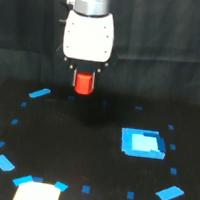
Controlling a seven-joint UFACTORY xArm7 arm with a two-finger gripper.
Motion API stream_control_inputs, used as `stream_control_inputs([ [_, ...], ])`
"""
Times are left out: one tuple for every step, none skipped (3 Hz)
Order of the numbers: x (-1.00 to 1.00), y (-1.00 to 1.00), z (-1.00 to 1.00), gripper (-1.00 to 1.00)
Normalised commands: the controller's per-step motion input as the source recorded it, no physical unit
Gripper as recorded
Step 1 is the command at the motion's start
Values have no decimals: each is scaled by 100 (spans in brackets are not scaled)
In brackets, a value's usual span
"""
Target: Pick up the red object from the table
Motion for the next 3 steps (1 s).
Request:
stream_control_inputs([
  [-65,-94,74,-100],
  [7,100,100,-79],
  [76,99,68,-100],
])
